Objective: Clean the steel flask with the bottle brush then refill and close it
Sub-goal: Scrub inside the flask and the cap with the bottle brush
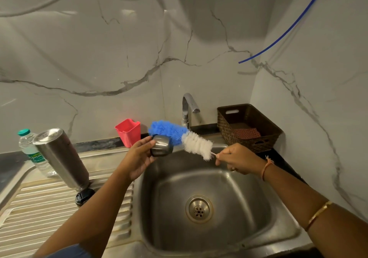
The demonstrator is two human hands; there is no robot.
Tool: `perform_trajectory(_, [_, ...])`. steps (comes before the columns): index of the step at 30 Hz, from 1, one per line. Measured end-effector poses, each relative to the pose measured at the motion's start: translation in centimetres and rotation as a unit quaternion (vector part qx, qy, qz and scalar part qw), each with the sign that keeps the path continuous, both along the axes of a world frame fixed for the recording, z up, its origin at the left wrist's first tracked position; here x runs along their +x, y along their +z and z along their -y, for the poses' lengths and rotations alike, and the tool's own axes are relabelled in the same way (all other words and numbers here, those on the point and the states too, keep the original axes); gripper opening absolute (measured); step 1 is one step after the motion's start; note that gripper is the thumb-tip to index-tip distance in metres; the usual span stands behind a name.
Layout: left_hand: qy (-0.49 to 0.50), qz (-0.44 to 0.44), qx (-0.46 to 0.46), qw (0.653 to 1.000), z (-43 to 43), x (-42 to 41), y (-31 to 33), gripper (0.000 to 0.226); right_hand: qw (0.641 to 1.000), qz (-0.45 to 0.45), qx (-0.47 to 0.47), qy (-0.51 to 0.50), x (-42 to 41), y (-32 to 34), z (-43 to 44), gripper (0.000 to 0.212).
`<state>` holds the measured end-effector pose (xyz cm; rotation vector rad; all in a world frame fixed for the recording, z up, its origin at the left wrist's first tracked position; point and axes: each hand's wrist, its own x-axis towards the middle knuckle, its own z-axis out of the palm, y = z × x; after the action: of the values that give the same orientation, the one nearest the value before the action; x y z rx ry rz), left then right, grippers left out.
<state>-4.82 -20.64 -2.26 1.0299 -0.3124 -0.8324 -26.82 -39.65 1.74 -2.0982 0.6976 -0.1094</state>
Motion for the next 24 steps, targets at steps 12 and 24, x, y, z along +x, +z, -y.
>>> perform_trajectory(12, [0.195,-0.316,-0.187,0.909,3.0,-0.5,-0.9,0.041,0.994,0.088,0.053,-0.047,1.5,-5.3,-5.8,0.026])
perform_trajectory(24, [0.158,-0.201,-0.040,0.966,3.2,-3.1,-0.9,0.016,0.949,0.193,-0.248,-0.035,2.0,-8.6,-7.0,0.037])
